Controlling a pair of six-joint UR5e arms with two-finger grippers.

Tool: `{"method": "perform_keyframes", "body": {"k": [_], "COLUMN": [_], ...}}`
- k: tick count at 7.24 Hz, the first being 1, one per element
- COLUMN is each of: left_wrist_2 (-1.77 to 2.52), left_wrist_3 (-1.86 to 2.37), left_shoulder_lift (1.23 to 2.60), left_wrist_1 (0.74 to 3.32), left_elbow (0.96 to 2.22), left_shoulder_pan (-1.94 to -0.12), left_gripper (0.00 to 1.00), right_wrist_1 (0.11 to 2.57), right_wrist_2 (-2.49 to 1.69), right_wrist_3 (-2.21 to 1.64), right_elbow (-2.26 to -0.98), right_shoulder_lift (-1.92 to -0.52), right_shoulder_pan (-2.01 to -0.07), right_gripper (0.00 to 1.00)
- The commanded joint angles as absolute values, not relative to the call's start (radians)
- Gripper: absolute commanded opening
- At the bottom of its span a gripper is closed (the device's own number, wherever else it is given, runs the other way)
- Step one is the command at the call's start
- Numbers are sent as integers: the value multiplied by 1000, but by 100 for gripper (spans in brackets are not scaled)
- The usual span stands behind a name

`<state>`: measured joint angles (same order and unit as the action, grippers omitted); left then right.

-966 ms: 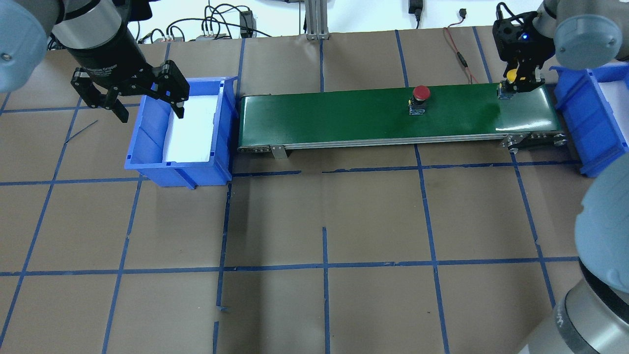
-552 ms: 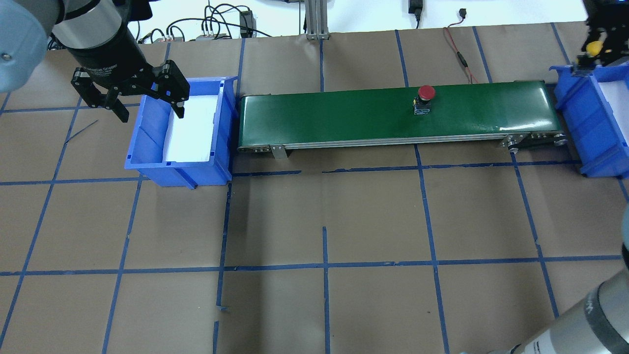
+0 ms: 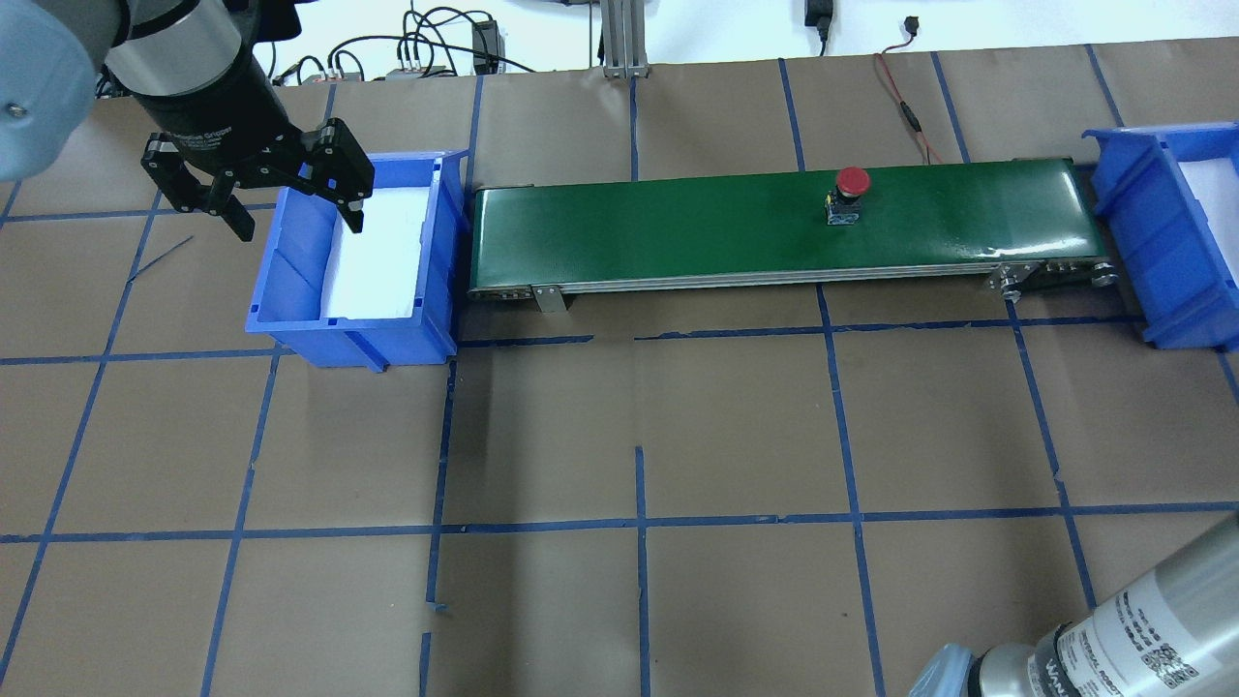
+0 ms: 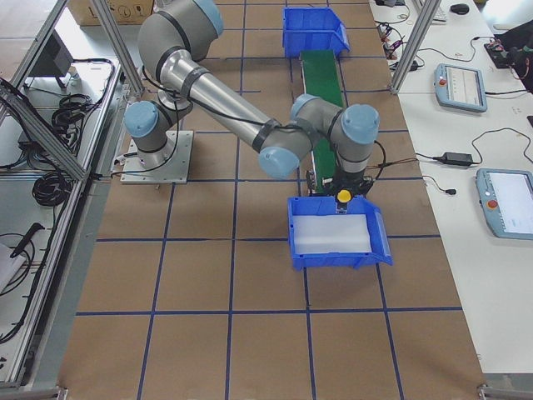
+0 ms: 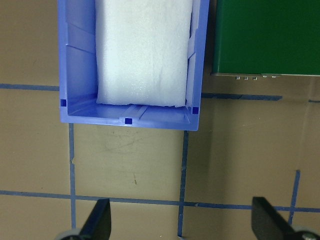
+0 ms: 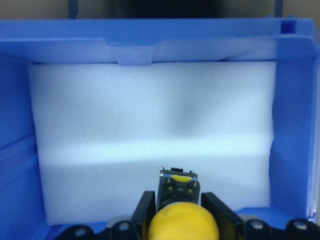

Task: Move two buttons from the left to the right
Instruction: 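Lift the yellow button with the right gripper and carry it over the end bin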

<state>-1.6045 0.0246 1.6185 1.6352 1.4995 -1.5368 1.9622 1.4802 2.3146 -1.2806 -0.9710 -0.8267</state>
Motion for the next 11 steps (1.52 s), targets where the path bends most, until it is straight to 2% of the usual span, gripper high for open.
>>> {"method": "perform_keyframes", "body": {"k": [1,2,3,4,7,9,11], "left_wrist_2": [-1605,-1605,-1605,-1605,-1605,-1605,-1605], "left_wrist_3": [25,25,25,23,23,21,21], "left_shoulder_lift": [1618,1618,1618,1618,1618,1618,1618], "left_wrist_1": [1635,1635,1635,1635,1635,1635,1635], "left_elbow": [1500,1500,1499,1499,1500,1500,1502], "left_shoulder_pan": [-1537,-1537,-1537,-1537,-1537,-1536,-1539], "left_gripper": [100,100,100,100,100,100,100], "right_wrist_1": [1986,1987,1987,1983,1866,1856,1855], "right_wrist_2": [1474,1486,1482,1479,1474,1477,1471], "right_wrist_3": [2330,2327,2329,2326,2216,2198,2142], "right_elbow": [-1293,-1307,-1310,-1310,-1308,-1333,-1412], "right_shoulder_lift": [-913,-917,-917,-925,-1087,-1108,-1112], "right_shoulder_pan": [-818,-818,-818,-818,-851,-1003,-1087], "right_gripper": [11,40,77,100,100,100,100]}}
